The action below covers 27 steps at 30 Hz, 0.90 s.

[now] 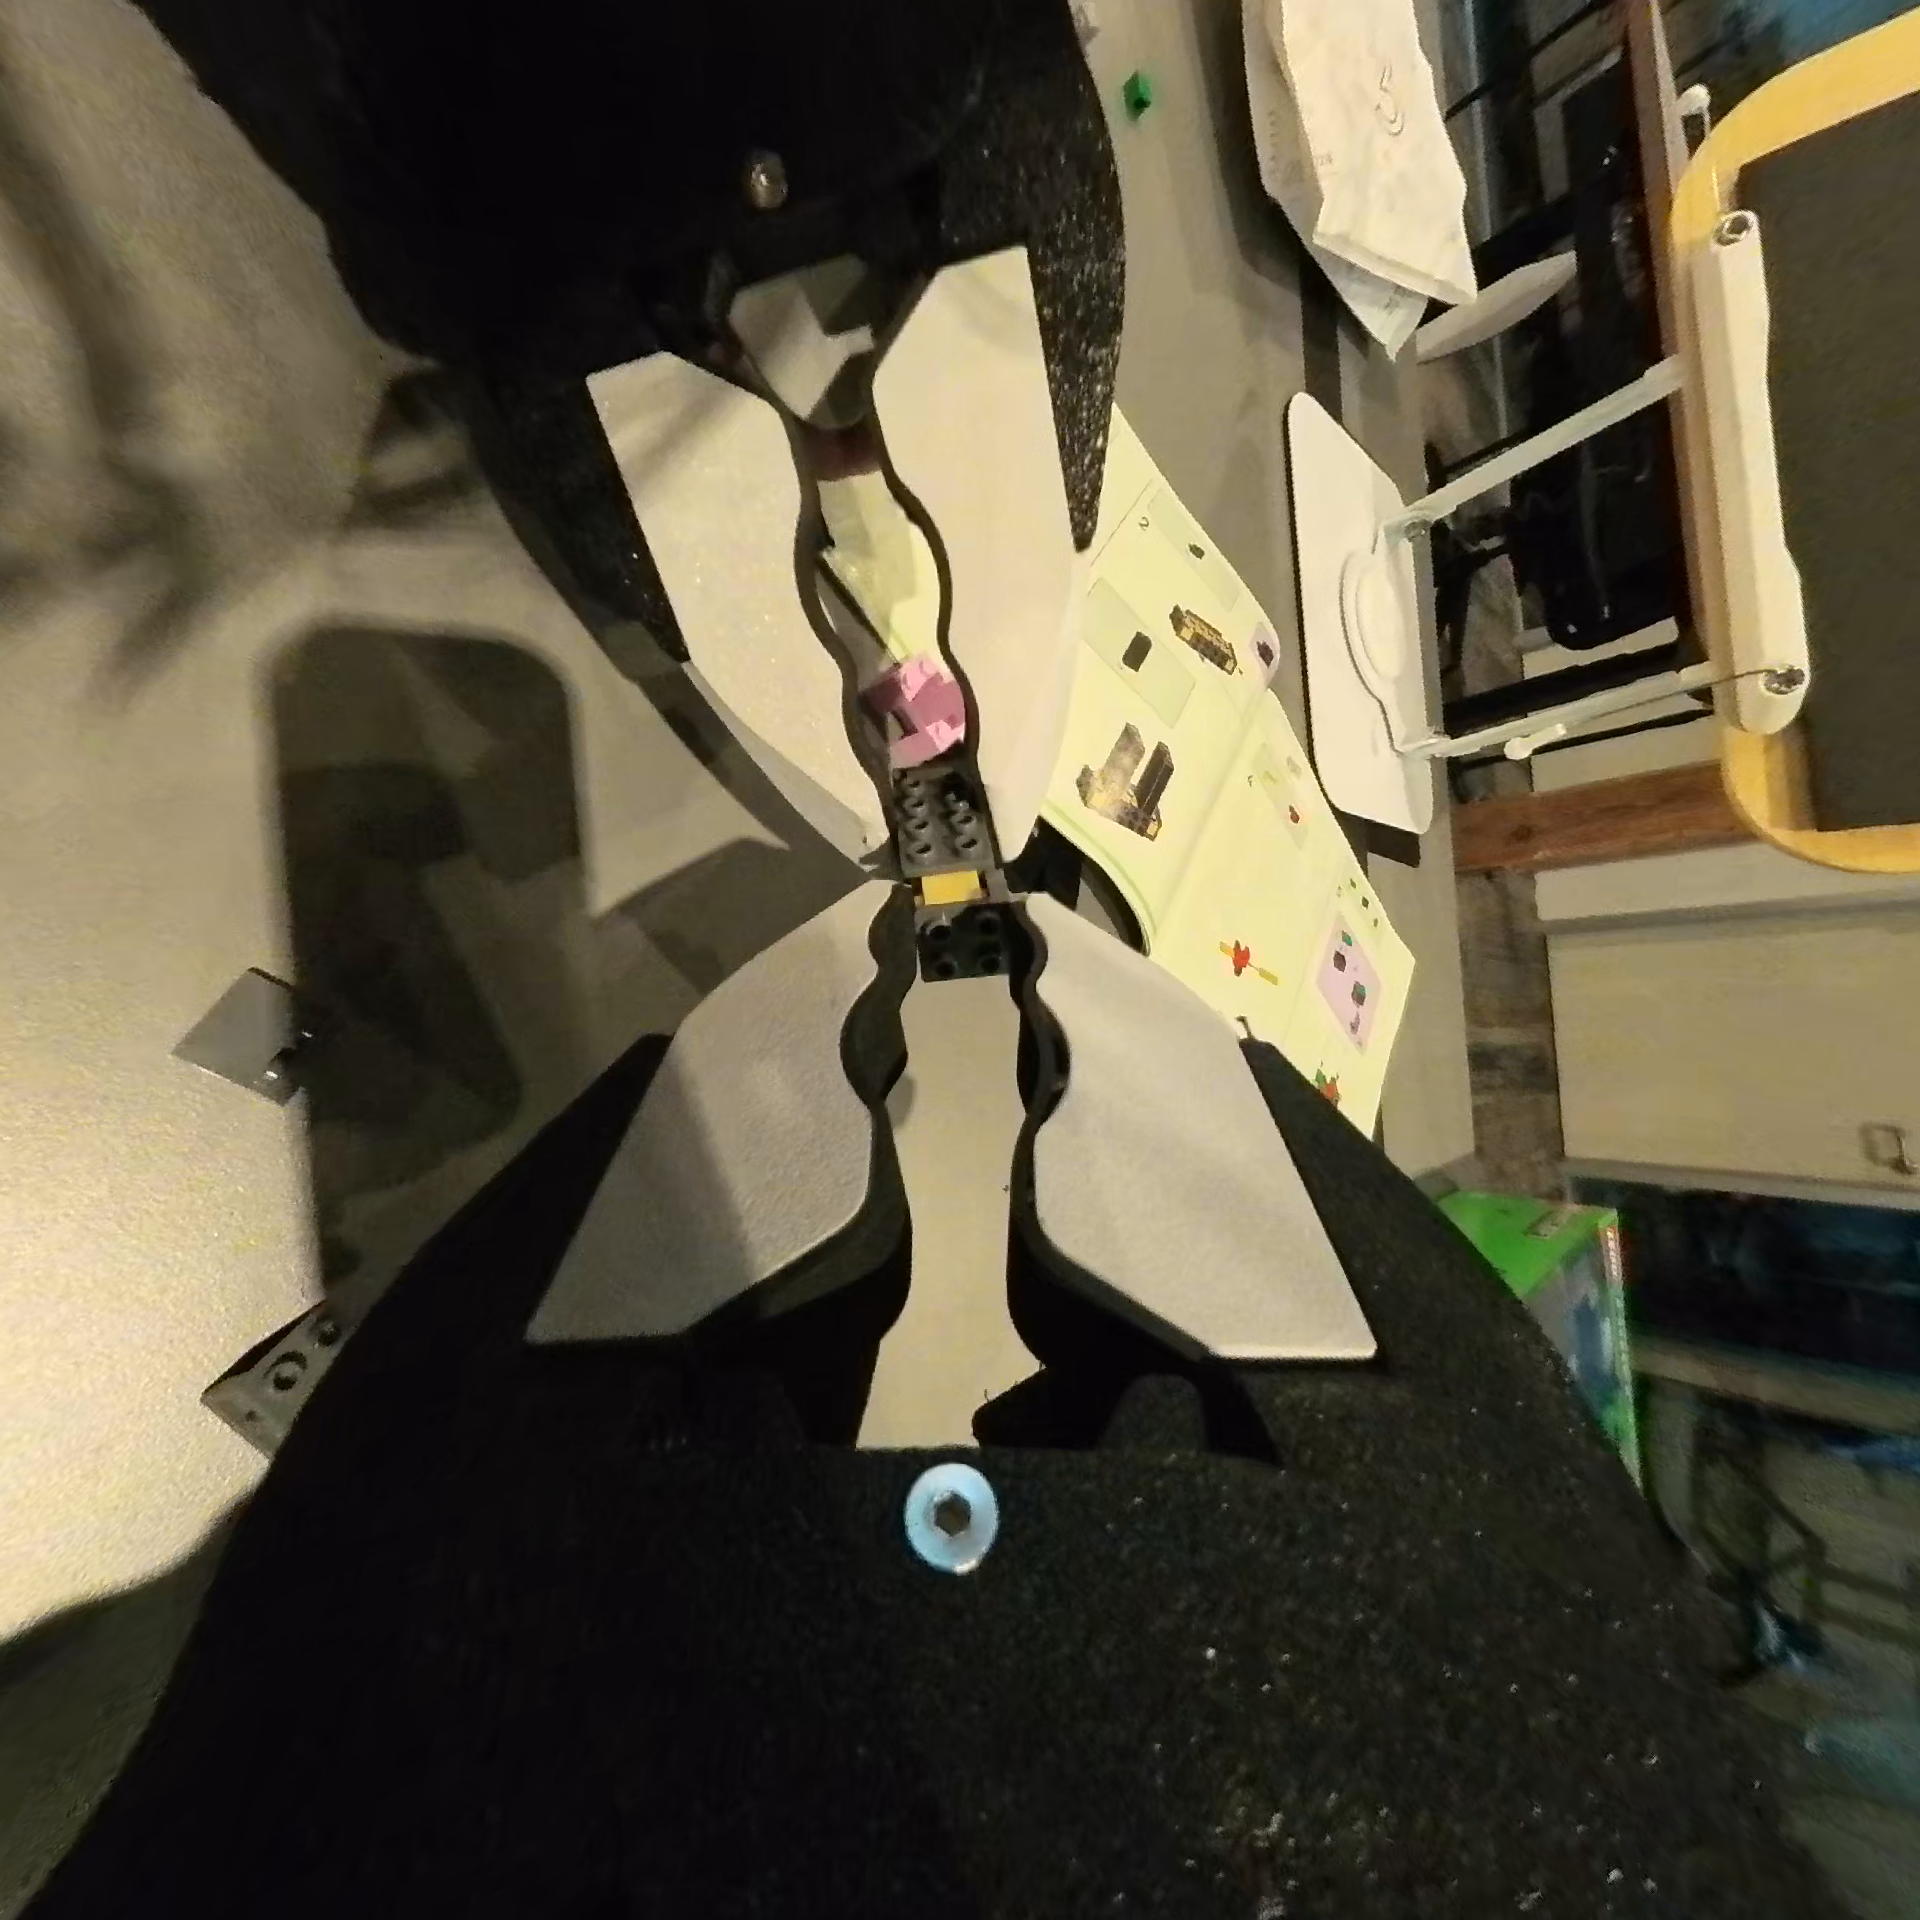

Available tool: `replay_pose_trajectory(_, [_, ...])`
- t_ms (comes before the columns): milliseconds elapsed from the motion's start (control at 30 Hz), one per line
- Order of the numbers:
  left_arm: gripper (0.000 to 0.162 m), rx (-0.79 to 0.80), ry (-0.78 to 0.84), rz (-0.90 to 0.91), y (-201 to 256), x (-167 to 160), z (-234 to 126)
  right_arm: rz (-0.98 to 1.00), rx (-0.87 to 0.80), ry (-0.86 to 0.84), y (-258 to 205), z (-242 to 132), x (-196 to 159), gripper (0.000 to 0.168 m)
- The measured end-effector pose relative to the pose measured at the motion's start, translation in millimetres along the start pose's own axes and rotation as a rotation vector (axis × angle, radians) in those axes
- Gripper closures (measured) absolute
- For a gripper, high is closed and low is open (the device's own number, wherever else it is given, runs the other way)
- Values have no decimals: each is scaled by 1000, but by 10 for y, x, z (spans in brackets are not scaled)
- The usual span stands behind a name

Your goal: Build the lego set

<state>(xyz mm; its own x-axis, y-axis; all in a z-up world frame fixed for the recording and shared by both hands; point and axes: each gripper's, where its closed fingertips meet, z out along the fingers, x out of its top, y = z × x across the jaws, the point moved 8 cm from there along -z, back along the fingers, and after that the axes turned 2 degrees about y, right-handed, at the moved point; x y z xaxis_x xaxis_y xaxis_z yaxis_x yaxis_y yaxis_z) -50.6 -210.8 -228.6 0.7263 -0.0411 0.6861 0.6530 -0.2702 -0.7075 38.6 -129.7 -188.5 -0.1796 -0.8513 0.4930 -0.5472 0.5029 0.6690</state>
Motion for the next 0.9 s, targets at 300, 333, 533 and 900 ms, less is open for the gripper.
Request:
replay_pose_trajectory(300, [146, -9, -4, -1, 11, 0, 4, -11, 13, -2, -5, -3, -6, 152])
replay_pose_trajectory(333, [146, -11, -4, -6, 10, 1, 5, -14, 14, 1, -5, -3, -8, 152])
replay_pose_trajectory(533, [146, -26, -13, -22, 14, -2, 12, -44, 49, 4, -2, -6, -13, 152])
replay_pose_trajectory(900, [137, -12, 44, -114, -38, 8, 5, 8, 29, 27, 12, 9, 8, 152])
